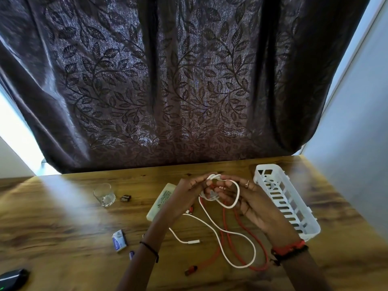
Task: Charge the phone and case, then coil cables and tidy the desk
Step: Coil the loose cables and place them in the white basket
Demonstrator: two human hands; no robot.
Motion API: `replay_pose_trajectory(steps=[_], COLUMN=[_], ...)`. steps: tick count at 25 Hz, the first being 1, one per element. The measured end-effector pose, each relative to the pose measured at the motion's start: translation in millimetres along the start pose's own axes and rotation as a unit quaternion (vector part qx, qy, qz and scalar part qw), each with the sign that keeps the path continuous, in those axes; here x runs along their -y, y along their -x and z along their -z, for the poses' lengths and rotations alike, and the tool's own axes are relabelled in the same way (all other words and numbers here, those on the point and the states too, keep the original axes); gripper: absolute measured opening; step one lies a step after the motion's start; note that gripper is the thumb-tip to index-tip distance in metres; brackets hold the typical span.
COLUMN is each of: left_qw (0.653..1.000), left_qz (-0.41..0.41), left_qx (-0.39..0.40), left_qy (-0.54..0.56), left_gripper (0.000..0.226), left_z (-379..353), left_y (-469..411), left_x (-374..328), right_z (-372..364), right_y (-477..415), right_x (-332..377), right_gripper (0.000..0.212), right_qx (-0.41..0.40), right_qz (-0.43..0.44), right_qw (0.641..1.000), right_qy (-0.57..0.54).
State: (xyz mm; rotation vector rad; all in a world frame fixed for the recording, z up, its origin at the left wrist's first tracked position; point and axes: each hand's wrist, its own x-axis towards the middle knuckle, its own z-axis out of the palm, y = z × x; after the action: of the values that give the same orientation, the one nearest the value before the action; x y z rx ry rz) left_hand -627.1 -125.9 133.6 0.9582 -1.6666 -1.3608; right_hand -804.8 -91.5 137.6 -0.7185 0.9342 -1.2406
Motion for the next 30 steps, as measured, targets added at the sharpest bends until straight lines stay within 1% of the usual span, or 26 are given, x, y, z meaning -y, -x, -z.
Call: replay_pose_trajectory(steps=[1,2,3,5,7,8,10,12,14,16,17,18,19,21,22,24,26,28,30], left_qw=[1.000,0.999,0.997,0.994,0.993,0.993,0.993,0.977,0.958,0.944,0.939,0.936,0.935,0.939,0.940,0.944,0.936,0.924,0.935], left_qz=[-0.008,-0.015,-0.019,-0.019,-0.013,-0.009,0.016,0.055,0.078,0.090,0.091,0.088,0.079,0.058,0.051,0.051,0.070,0.085,0.086], left_qx=[-0.007,-0.009,-0.011,-0.028,-0.064,-0.082,-0.109,-0.117,-0.127,-0.153,-0.172,-0.192,-0.211,-0.234,-0.232,-0.199,-0.160,-0.144,-0.148], left_qy=[-0.019,-0.043,-0.067,-0.101,-0.103,-0.082,0.033,0.167,0.244,0.278,0.283,0.282,0.272,0.247,0.244,0.259,0.305,0.343,0.311], left_gripper=[0.032,0.033,0.033,0.033,0.032,0.030,0.027,0.024,0.024,0.025,0.024,0.023,0.022,0.023,0.025,0.028,0.027,0.023,0.020], left_z=[0.2,0.4,1.2,4.6,8.1,8.8,6.6,0.8,-7.3,-17.2,-22.7,-27.9,-32.9,-40.5,-42.9,-45.4,-46.6,-46.0,-45.7], left_y=[-1.9,-3.1,-4.3,-6.5,-6.1,-5.1,-2.5,0.3,2.0,3.2,3.4,4.4,5.6,8.2,9.0,9.4,9.4,9.5,8.2], left_x=[2.2,5.2,9.0,18.1,24.2,25.4,24.3,22.4,22.2,23.7,24.4,25.5,26.9,30.1,31.3,32.3,31.6,32.2,35.9], right_z=[2.5,5.6,8.5,15.5,18.5,19.2,17.4,12.6,7.2,1.6,0.2,-1.7,-3.7,-8.0,-10.0,-12.9,-11.8,-9.1,-6.3], right_y=[0.1,0.4,0.7,-0.4,0.3,0.2,-0.4,-1.5,-2.3,-2.3,-2.1,-2.5,-3.8,-9.6,-13.3,-20.5,-24.6,-25.7,-26.5], right_x=[0.8,1.3,3.1,6.1,8.3,7.5,3.7,-4.9,-14.7,-21.2,-23.4,-26.5,-30.1,-41.8,-47.2,-52.1,-49.7,-48.8,-51.4], right_gripper=[0.025,0.028,0.030,0.031,0.026,0.023,0.017,0.014,0.013,0.017,0.022,0.025,0.029,0.036,0.038,0.034,0.028,0.026,0.026], right_qx=[0.014,0.017,0.020,0.025,0.020,0.010,-0.020,-0.075,-0.149,-0.215,-0.230,-0.232,-0.227,-0.207,-0.203,-0.206,-0.212,-0.208,-0.208], right_qz=[-0.049,-0.081,-0.101,-0.111,-0.082,-0.052,0.018,0.079,0.124,0.153,0.154,0.143,0.126,0.106,0.106,0.096,0.072,0.052,0.045], right_qw=[0.996,0.991,0.990,0.993,0.986,0.976,0.954,0.910,0.850,0.802,0.786,0.777,0.777,0.796,0.808,0.827,0.830,0.829,0.826], right_qy=[-0.072,-0.101,-0.094,-0.004,0.144,0.211,0.299,0.399,0.489,0.535,0.553,0.568,0.573,0.559,0.543,0.514,0.511,0.516,0.522])
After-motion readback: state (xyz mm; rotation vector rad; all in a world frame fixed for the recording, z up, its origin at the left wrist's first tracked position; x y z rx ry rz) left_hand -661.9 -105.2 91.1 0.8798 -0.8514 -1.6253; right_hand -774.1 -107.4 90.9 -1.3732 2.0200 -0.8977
